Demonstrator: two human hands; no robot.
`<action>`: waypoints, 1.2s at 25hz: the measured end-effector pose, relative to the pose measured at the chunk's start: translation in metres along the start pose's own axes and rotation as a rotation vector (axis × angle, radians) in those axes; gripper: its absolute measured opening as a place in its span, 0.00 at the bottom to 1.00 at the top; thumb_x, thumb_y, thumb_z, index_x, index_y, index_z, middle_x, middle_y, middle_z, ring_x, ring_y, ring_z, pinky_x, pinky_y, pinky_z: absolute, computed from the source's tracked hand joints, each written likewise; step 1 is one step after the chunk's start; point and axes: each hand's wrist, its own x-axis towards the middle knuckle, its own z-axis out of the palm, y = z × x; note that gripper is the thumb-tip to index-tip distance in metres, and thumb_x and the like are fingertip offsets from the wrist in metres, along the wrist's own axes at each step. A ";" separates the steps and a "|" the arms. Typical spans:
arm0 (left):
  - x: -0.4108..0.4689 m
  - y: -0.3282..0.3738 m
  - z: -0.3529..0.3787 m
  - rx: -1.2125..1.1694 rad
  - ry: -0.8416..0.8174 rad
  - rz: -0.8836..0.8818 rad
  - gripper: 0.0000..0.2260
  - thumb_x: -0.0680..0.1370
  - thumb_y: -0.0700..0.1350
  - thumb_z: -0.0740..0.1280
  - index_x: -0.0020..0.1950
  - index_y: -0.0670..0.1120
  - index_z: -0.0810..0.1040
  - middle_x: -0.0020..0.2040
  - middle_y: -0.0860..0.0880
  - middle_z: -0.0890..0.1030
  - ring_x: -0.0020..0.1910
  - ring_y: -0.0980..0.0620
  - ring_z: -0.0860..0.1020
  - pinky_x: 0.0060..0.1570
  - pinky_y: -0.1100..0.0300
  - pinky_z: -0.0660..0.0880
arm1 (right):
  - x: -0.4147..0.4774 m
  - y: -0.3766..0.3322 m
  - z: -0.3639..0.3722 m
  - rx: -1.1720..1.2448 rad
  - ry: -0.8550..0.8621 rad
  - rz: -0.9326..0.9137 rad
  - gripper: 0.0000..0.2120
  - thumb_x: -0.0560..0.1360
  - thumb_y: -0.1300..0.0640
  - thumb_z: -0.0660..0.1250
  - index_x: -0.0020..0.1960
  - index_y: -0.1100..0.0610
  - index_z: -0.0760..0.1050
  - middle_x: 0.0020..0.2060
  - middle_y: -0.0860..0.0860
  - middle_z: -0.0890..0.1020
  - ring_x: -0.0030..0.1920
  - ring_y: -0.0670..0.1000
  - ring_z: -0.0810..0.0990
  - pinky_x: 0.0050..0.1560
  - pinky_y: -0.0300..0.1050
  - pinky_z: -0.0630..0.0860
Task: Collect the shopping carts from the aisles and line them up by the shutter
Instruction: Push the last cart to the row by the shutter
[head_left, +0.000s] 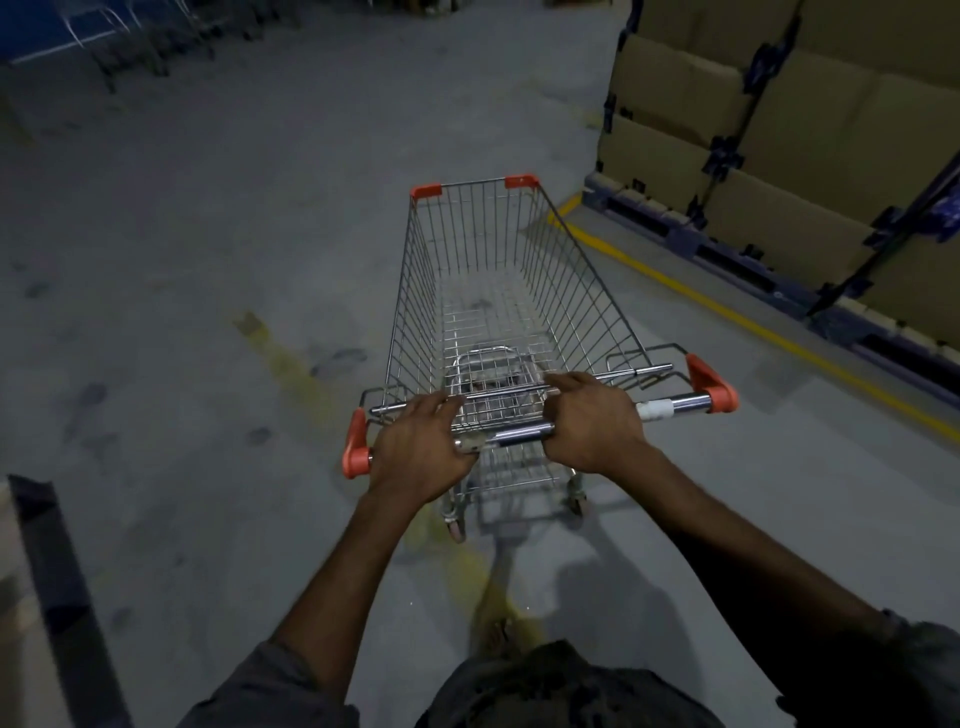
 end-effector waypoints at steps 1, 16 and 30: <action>0.010 -0.004 0.001 0.000 0.003 -0.003 0.32 0.70 0.63 0.73 0.71 0.52 0.77 0.68 0.49 0.79 0.66 0.47 0.77 0.54 0.51 0.79 | 0.011 0.000 -0.002 0.000 -0.005 -0.001 0.20 0.66 0.43 0.64 0.52 0.50 0.85 0.71 0.46 0.75 0.70 0.51 0.73 0.56 0.49 0.78; 0.171 -0.080 0.015 -0.034 -0.030 -0.088 0.33 0.68 0.61 0.72 0.72 0.53 0.75 0.68 0.51 0.78 0.67 0.48 0.76 0.56 0.51 0.78 | 0.210 0.025 -0.015 -0.024 0.054 -0.117 0.17 0.66 0.44 0.64 0.47 0.51 0.85 0.62 0.44 0.82 0.63 0.50 0.79 0.48 0.46 0.78; 0.342 -0.144 0.025 0.124 0.078 -0.238 0.19 0.69 0.63 0.64 0.47 0.50 0.82 0.71 0.49 0.76 0.73 0.42 0.71 0.67 0.45 0.67 | 0.434 0.055 -0.025 -0.081 0.124 -0.250 0.23 0.62 0.44 0.70 0.51 0.56 0.85 0.69 0.61 0.76 0.71 0.64 0.70 0.70 0.65 0.64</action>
